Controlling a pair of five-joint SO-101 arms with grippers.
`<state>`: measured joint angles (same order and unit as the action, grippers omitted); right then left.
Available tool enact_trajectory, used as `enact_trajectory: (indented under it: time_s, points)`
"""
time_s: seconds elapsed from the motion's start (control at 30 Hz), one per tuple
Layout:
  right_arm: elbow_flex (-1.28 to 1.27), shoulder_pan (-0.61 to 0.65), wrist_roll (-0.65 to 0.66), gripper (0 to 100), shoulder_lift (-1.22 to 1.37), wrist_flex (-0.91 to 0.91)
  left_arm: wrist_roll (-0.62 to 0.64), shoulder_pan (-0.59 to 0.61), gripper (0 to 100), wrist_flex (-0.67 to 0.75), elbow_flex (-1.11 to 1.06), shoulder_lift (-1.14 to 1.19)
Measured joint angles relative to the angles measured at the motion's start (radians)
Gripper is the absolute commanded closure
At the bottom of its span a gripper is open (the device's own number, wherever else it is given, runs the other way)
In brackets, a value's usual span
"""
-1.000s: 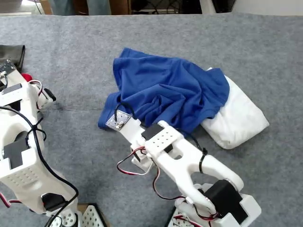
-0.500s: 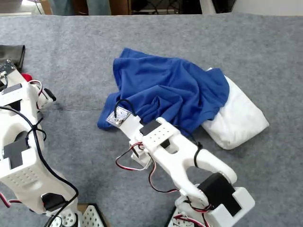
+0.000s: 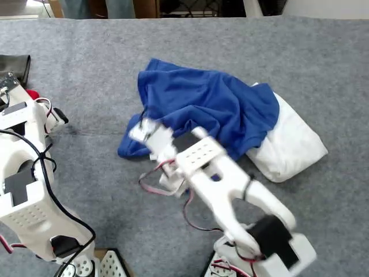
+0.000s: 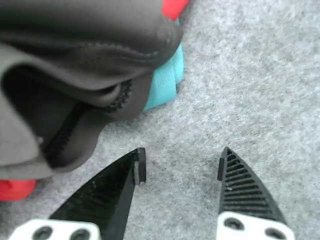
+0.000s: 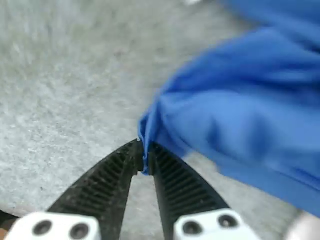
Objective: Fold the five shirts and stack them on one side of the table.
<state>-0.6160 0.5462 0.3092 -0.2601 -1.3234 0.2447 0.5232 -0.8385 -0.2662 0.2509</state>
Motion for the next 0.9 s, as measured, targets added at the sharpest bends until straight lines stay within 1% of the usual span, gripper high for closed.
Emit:
enact_trajectory:
  time_s: [0.1,0.2,0.33,0.4,0.47,0.5,0.6,0.67,0.73,0.8,0.83,0.9]
  points:
    - [0.081,-0.137,0.064,98.5,-0.087,-0.037,0.000,-0.048,75,-0.078,0.037,0.000]
    - [0.107,-0.298,0.112,98.5,-0.115,-0.015,0.018,-0.120,75,-0.190,0.100,0.000]
    - [0.104,-0.509,0.121,98.5,-0.115,0.138,0.023,-0.249,75,-0.282,0.141,0.000]
    - [0.077,-0.571,0.110,98.5,-0.115,0.252,0.023,-0.316,75,-0.302,0.141,0.000]
    - [0.021,-0.605,0.091,98.5,-0.112,0.390,0.009,-0.362,75,-0.321,0.141,0.000]
    - [-0.009,-0.618,0.072,98.5,-0.100,0.465,-0.017,-0.373,75,-0.336,0.141,0.000]
    - [-0.089,-0.637,0.014,98.5,-0.017,0.674,-0.077,-0.374,75,-0.384,0.100,-0.020]
    - [-0.110,-0.635,-0.025,98.5,0.064,0.773,-0.098,-0.374,75,-0.399,0.051,-0.074]
    - [-0.110,-0.635,-0.041,98.5,0.138,0.824,-0.104,-0.379,75,-0.404,-0.009,-0.153]
    - [-0.103,-0.637,-0.043,98.5,0.181,0.832,-0.100,-0.420,74,-0.391,-0.080,-0.229]
    - [-0.101,-0.637,-0.043,98.5,0.183,0.833,-0.084,-0.453,74,-0.364,-0.124,-0.250]
    - [-0.100,-0.638,-0.043,98.5,0.183,0.833,-0.015,-0.496,74,-0.273,-0.227,-0.258]
